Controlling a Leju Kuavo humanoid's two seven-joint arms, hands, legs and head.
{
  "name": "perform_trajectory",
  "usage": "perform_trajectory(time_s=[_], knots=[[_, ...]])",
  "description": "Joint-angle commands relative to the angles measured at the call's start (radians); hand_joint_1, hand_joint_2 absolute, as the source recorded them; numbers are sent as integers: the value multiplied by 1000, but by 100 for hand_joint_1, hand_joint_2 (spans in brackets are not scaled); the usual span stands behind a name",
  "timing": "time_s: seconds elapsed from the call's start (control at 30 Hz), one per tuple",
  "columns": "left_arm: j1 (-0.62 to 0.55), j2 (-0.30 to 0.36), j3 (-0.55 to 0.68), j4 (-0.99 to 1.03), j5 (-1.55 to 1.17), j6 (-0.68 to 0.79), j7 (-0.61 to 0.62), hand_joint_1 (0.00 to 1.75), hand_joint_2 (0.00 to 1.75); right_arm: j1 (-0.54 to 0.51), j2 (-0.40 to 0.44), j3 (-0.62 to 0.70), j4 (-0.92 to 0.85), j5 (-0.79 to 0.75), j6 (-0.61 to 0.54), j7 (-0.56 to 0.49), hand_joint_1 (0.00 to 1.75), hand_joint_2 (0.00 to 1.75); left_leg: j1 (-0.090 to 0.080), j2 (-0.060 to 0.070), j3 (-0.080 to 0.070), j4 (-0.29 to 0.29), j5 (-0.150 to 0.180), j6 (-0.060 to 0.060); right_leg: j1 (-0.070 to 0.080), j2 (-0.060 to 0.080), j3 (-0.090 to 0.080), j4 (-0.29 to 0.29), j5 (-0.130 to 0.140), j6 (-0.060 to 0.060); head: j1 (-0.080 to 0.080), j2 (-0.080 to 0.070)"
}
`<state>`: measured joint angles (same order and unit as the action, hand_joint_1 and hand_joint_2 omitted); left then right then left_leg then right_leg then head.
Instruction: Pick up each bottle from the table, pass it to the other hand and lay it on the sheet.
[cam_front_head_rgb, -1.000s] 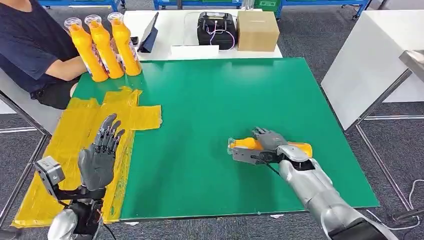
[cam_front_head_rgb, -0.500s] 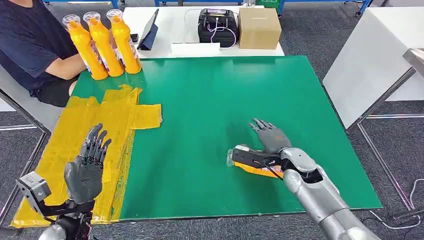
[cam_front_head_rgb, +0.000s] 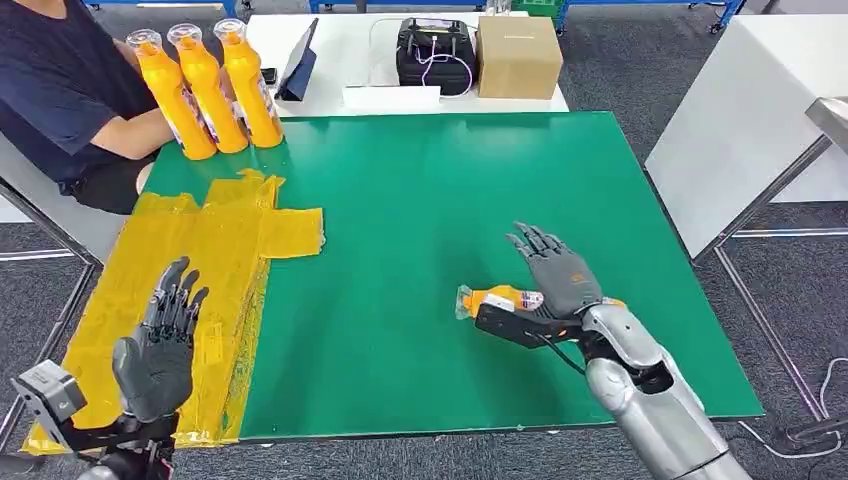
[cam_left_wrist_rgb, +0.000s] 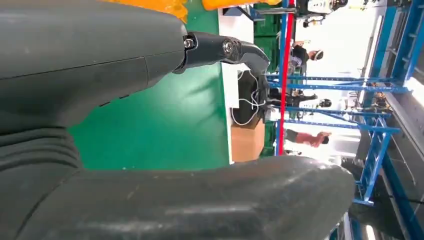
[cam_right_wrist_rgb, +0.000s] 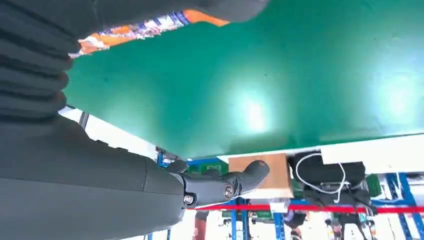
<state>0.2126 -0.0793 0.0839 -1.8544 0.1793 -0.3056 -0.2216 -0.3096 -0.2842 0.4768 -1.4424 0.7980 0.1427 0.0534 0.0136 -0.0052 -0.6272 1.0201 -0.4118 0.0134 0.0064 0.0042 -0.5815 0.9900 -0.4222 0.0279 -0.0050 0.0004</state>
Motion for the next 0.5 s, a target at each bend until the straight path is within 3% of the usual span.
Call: perform_trajectory(time_s=[0.03,0.5], knots=[[-7,-18,23,17,-4,-4,2,0,0,-7,-13,-4,-16,-2,-2,5,0,175,-2,1,3,-1,-1,0,-1,0,3,-1,-2,1,0,0],[-7,-18,23,17,-4,-4,2,0,0,-7,-13,-4,-16,-2,-2,5,0,175,-1,1,2,-1,-1,0,-1,0,1,0,-1,0,0,0]])
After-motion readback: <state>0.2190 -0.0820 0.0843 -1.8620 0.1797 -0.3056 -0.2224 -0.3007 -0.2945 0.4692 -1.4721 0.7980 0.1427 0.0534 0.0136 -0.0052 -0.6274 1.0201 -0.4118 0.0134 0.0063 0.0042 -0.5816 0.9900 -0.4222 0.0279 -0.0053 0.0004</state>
